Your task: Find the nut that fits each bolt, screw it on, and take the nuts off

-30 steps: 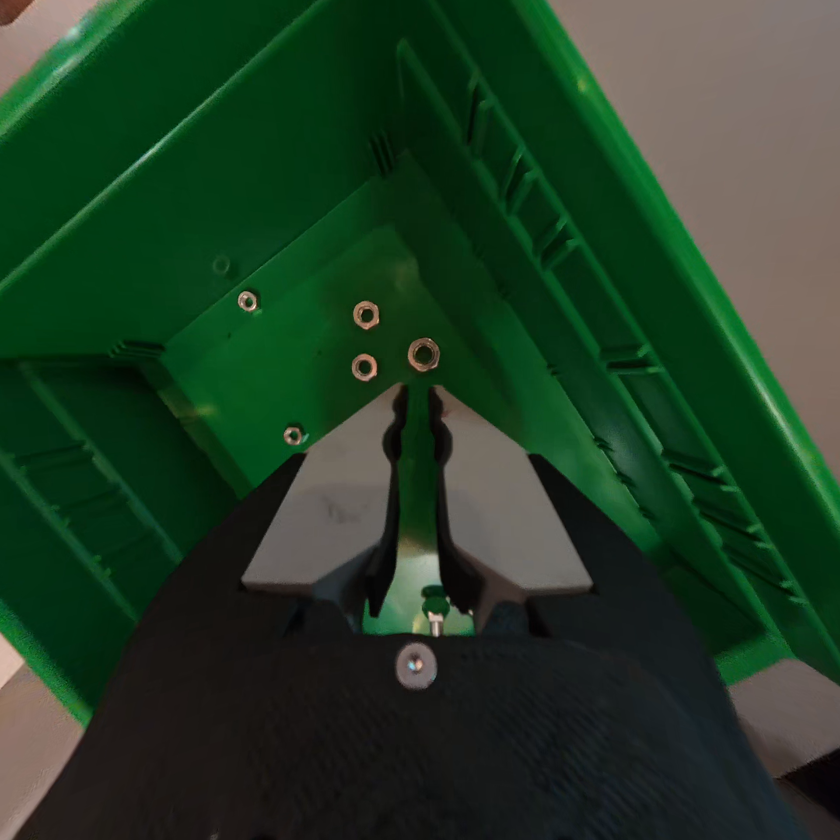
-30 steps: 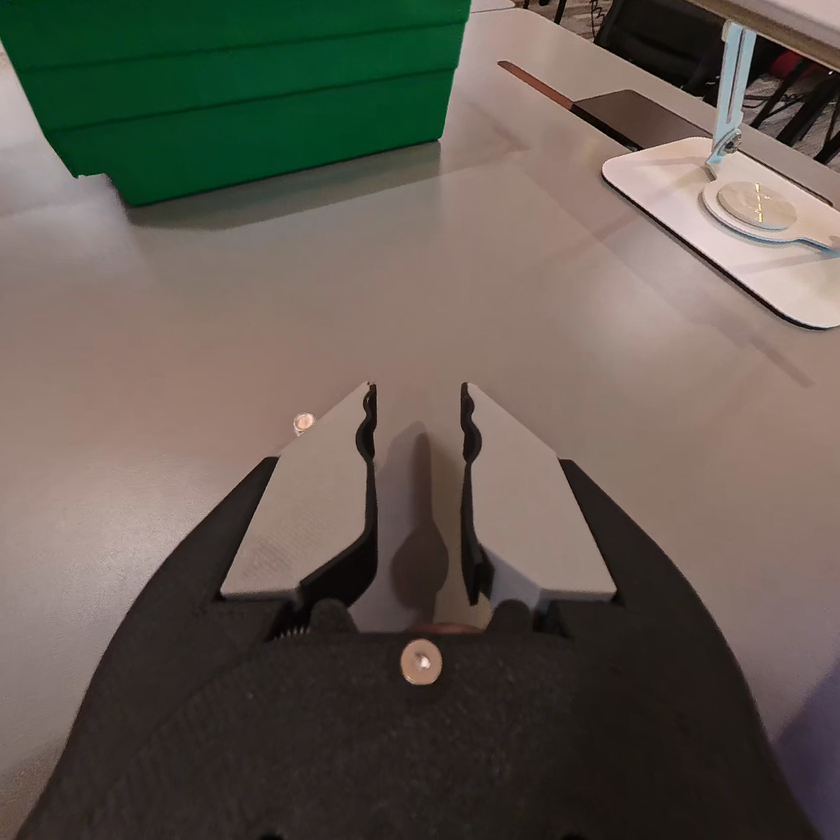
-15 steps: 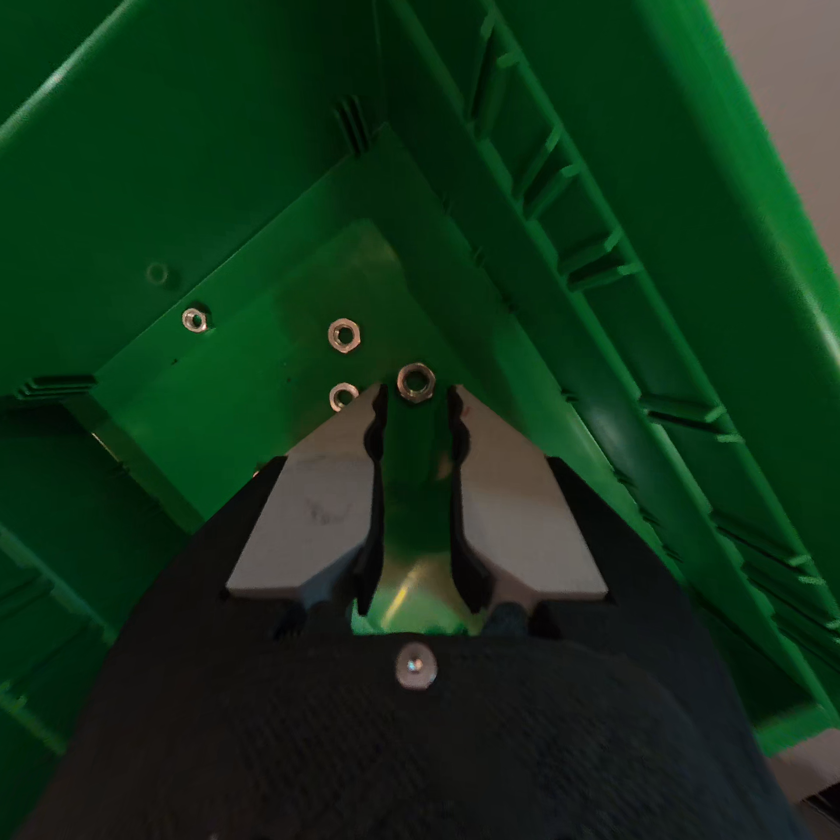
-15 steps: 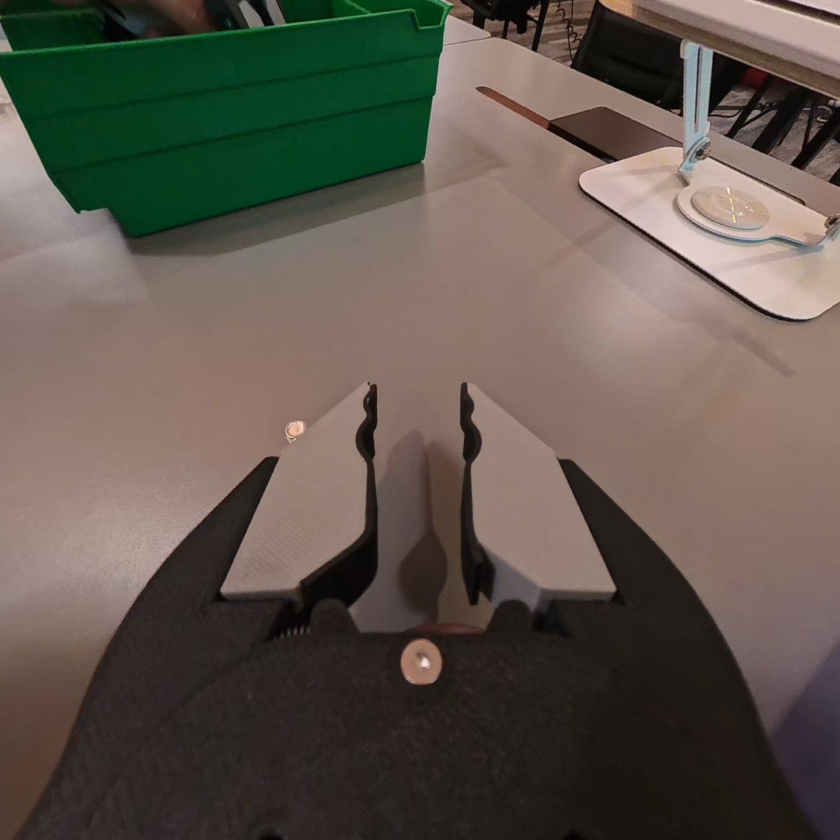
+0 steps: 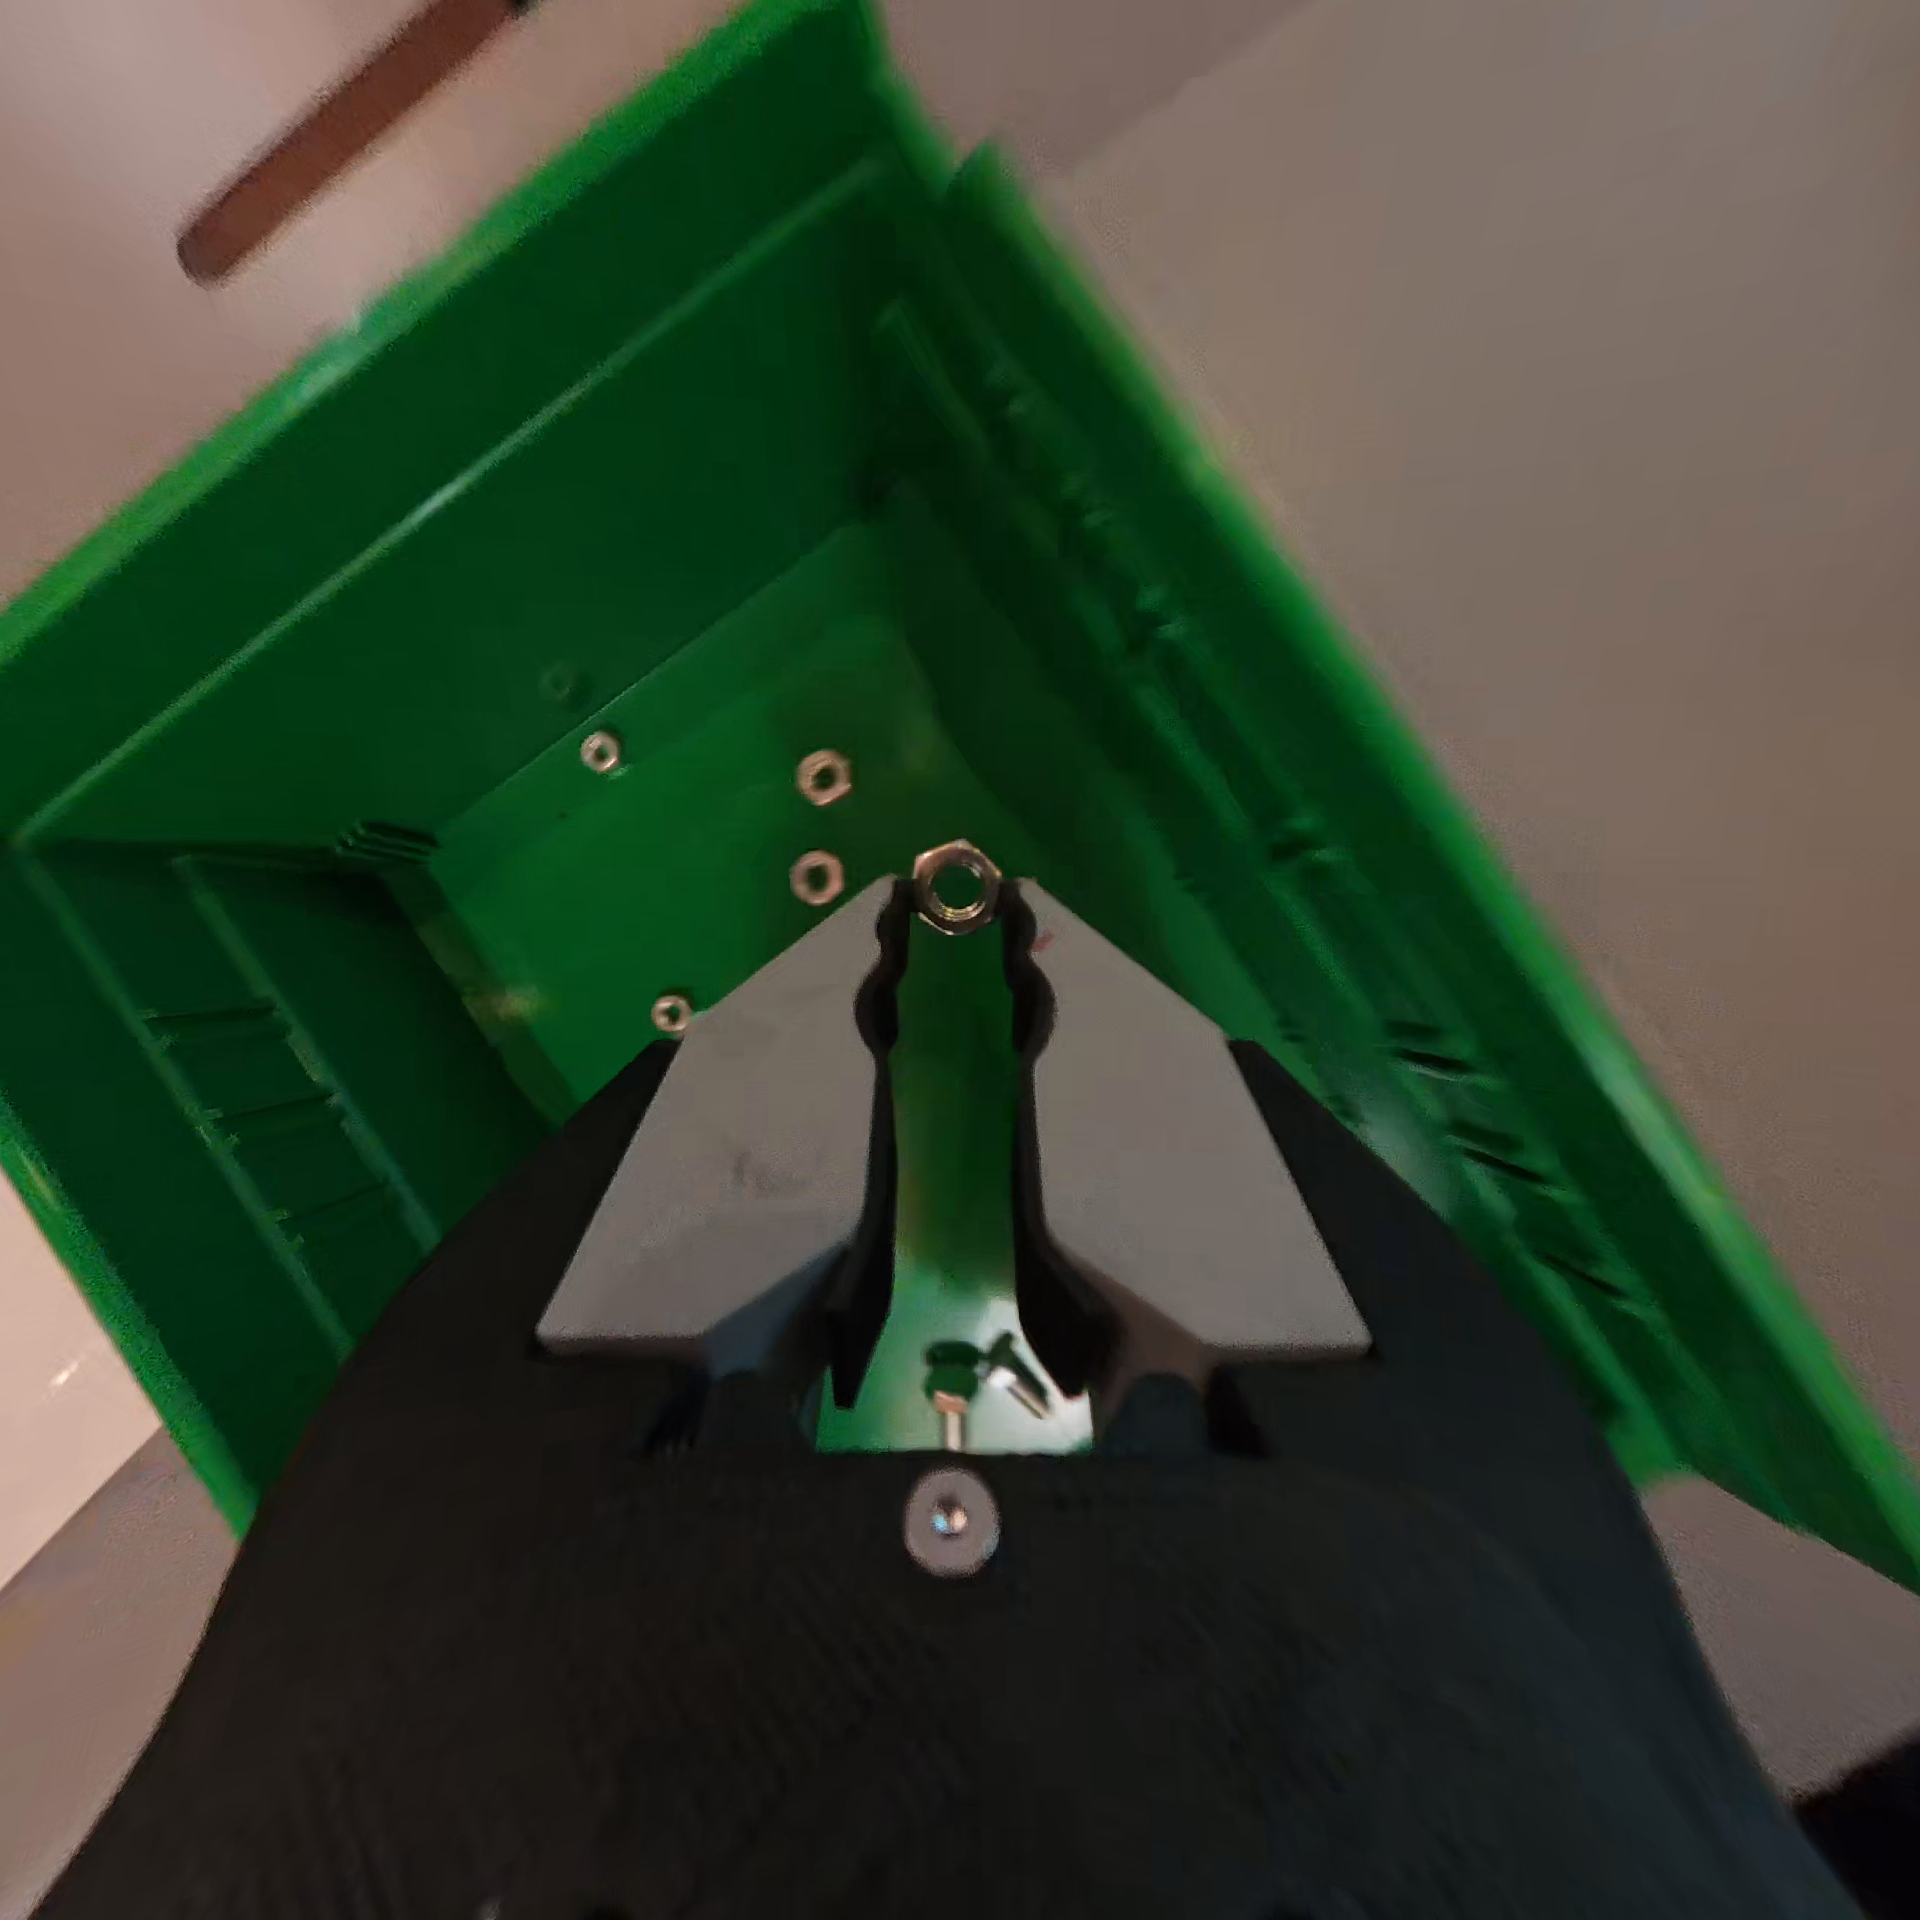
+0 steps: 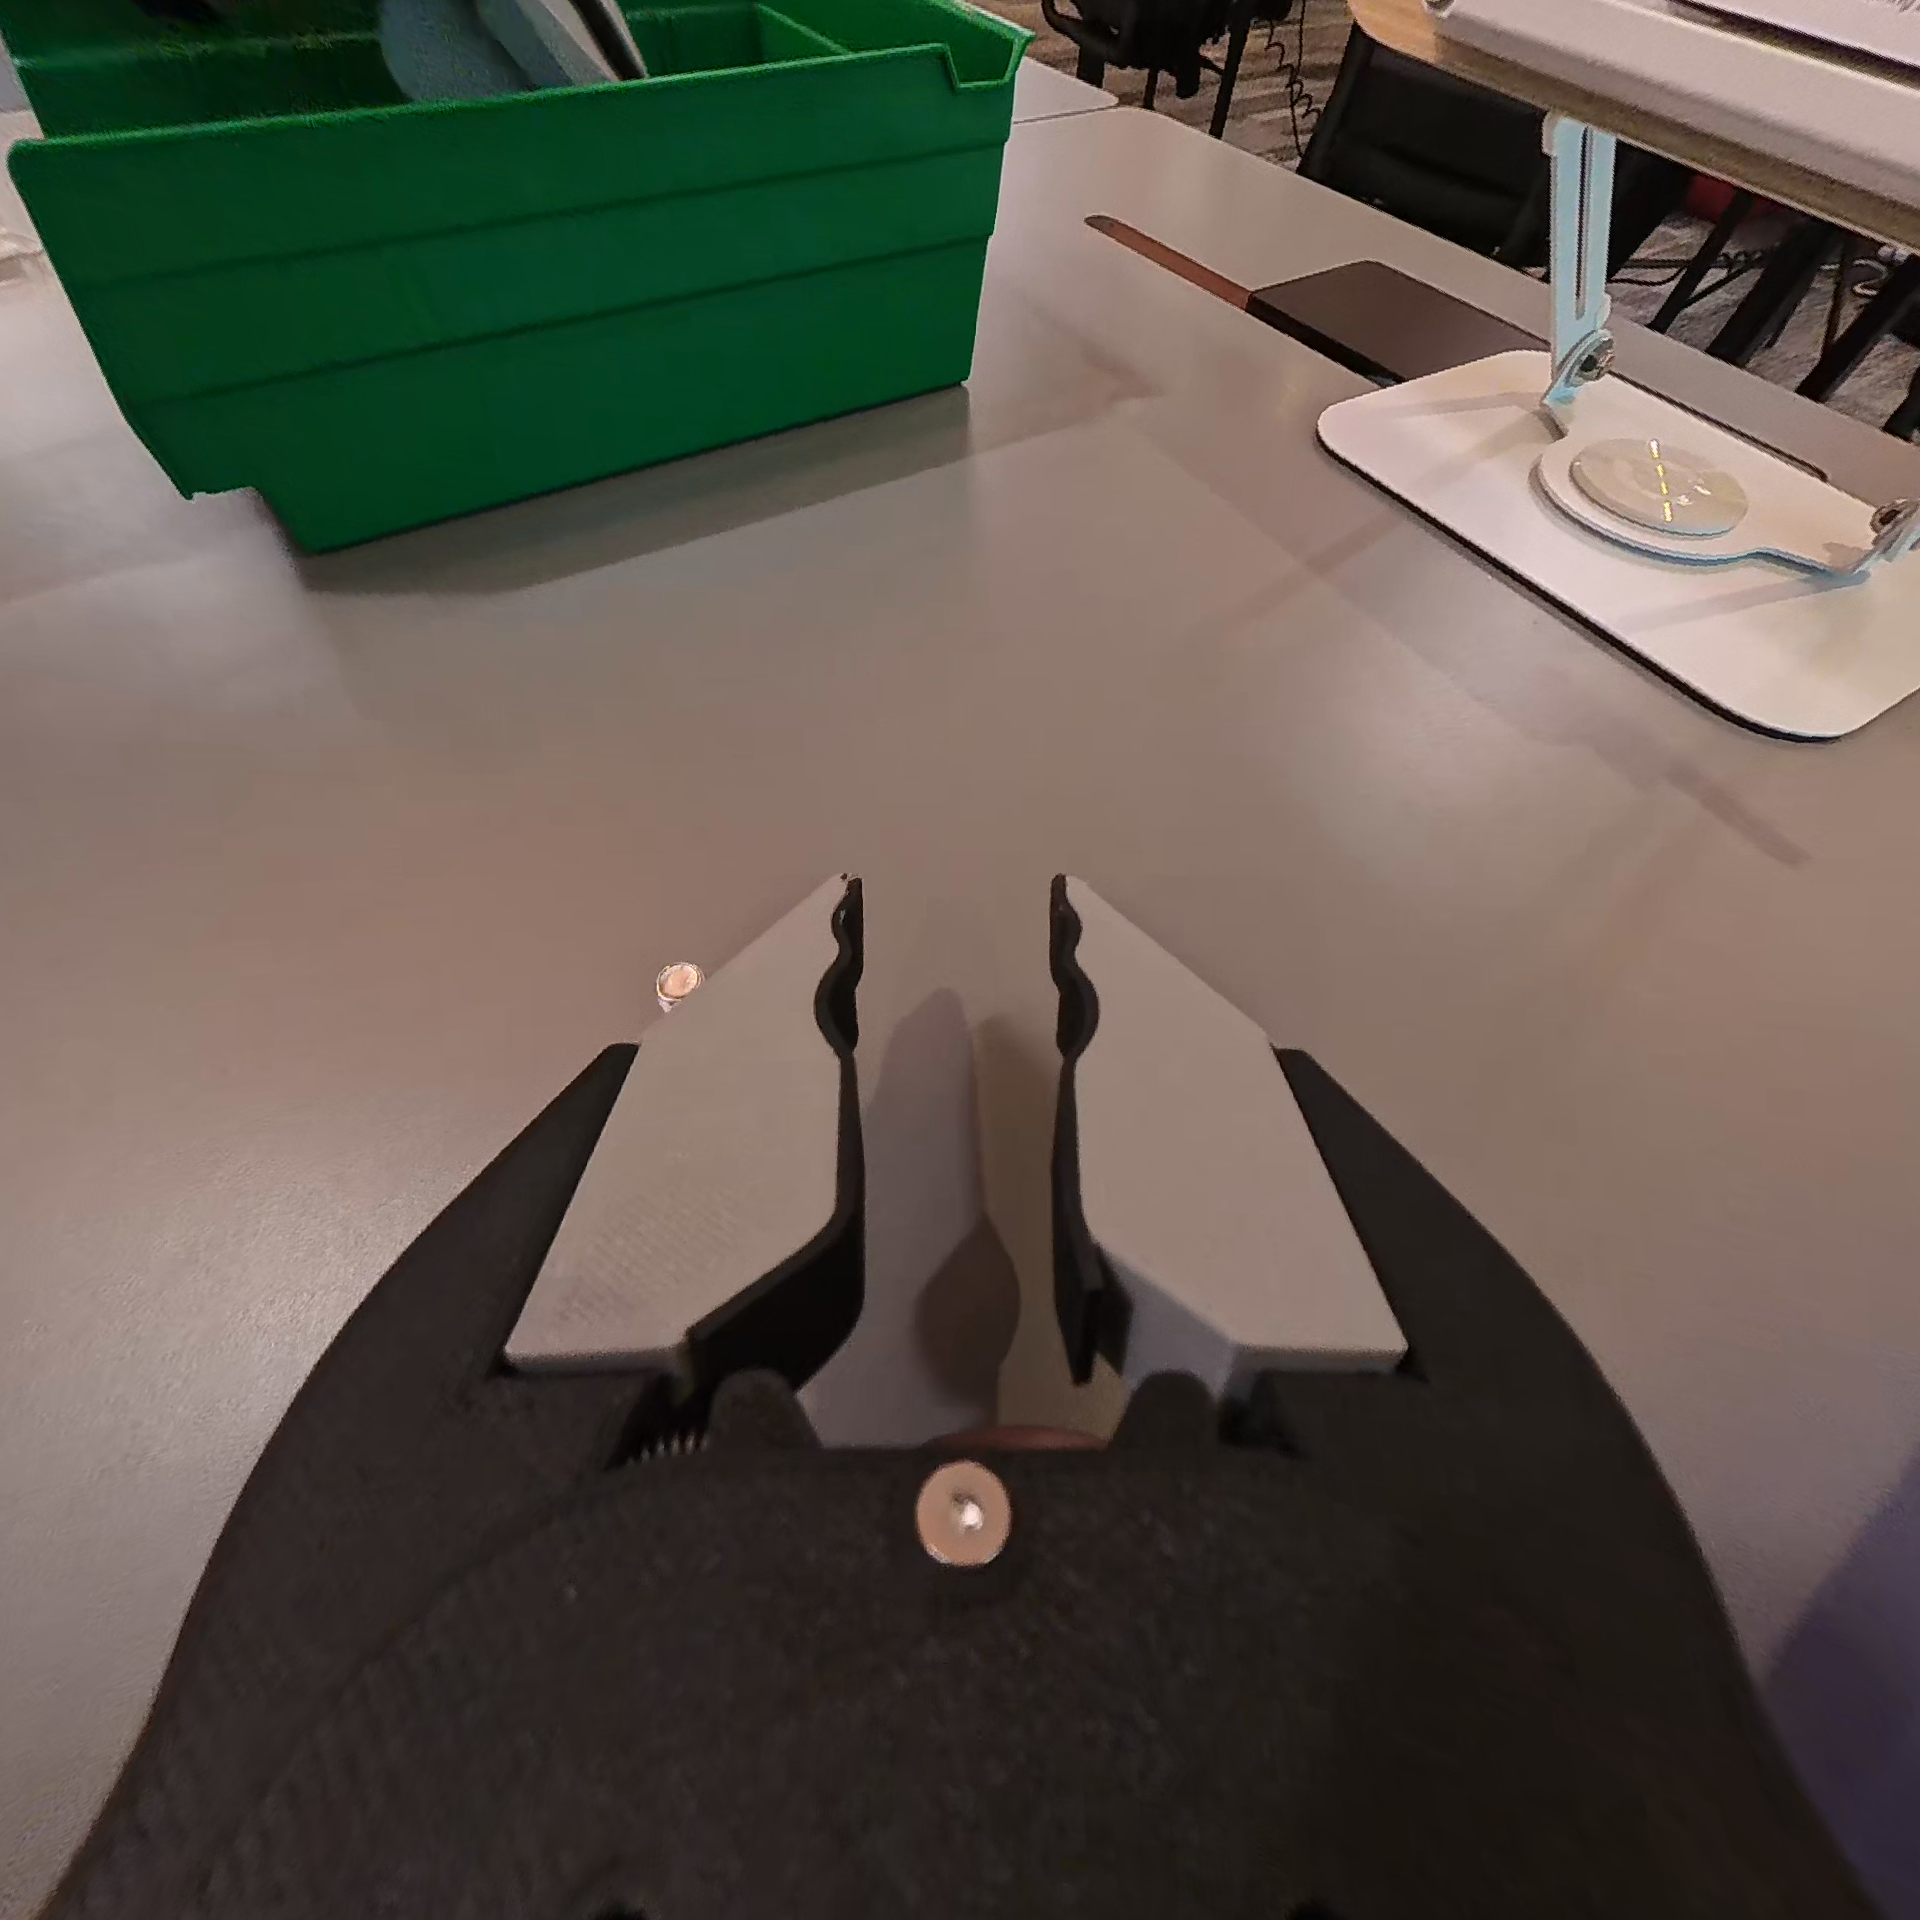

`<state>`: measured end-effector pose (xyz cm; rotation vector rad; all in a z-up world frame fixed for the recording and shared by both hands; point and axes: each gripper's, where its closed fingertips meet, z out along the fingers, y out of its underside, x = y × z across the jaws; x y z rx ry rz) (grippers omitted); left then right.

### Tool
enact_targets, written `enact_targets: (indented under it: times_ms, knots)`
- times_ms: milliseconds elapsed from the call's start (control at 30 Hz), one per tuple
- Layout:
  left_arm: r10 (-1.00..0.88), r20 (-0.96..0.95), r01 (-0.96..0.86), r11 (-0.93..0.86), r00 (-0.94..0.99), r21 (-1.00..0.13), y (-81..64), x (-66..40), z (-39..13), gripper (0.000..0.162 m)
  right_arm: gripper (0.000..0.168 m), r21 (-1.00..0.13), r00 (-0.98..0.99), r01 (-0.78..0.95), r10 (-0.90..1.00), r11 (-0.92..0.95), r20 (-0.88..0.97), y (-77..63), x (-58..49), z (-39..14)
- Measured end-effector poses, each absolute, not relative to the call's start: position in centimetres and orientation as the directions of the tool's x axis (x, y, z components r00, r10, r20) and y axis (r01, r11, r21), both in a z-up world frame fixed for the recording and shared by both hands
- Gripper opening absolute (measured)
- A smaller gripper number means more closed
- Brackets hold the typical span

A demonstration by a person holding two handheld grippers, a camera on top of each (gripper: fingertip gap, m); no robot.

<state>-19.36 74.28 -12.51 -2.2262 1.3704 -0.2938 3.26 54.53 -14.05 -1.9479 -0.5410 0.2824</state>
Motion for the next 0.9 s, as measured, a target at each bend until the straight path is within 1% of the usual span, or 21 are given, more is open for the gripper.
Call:
enact_targets:
  times_ms: [100, 200, 267, 333, 467, 567, 633, 733, 833, 900]
  knots:
    - [-0.921, -0.070, -0.752, -0.267, 0.383, -0.603, 69.6, -17.0, -8.6, 0.015, 0.032, -0.902, 0.877, 0.247, 0.477, -0.354, 0.054, 54.6, 3.7, -14.0]
    - [-0.980, -0.066, -0.754, -0.103, 0.190, -0.648, 62.0, -12.8, -6.0, 0.016, 0.031, -0.905, 0.890, 0.248, 0.451, -0.346, 0.071, 54.7, 4.4, -13.5]
    - [-0.998, -0.028, -0.742, -0.028, 0.062, -0.670, 56.7, -9.8, -5.9, 0.015, 0.031, -0.913, 0.896, 0.228, 0.440, -0.338, 0.061, 54.7, 4.7, -13.0]
    - [-0.999, -0.016, -0.754, 0.041, -0.040, -0.655, 52.4, -7.2, -7.3, 0.015, 0.031, -0.919, 0.904, 0.216, 0.423, -0.331, 0.060, 54.6, 5.2, -12.6]
    - [-0.989, -0.084, -0.800, 0.145, -0.118, -0.582, 48.8, -3.6, -11.2, 0.015, 0.030, -0.932, 0.917, 0.179, 0.396, -0.317, 0.041, 54.6, 6.2, -11.9]
    - [-0.982, 0.011, -0.810, 0.150, -0.190, -0.566, 45.4, -1.7, -13.5, 0.016, 0.030, -0.937, 0.923, 0.158, 0.383, -0.310, 0.028, 54.5, 6.7, -11.4]
    - [-0.976, 0.012, -0.819, 0.176, -0.218, -0.547, 43.9, -0.8, -15.1, 0.015, 0.030, -0.941, 0.923, 0.149, 0.384, -0.302, 0.023, 54.4, 6.7, -11.1]
    - [-0.977, -0.010, -0.818, 0.186, -0.215, -0.544, 42.6, 0.9, -16.9, 0.015, 0.030, -0.946, 0.918, 0.146, 0.395, -0.291, 0.020, 54.3, 6.4, -10.7]
    - [-0.986, 0.004, -0.811, 0.135, -0.167, -0.569, 42.3, 3.0, -17.9, 0.015, 0.030, -0.943, 0.910, 0.160, 0.413, -0.292, 0.027, 54.1, 5.9, -10.7]
    - [-0.990, -0.044, -0.813, 0.132, -0.131, -0.567, 43.2, 3.6, -18.7, 0.016, 0.030, -0.939, 0.909, 0.179, 0.414, -0.294, 0.043, 54.1, 5.8, -10.9]
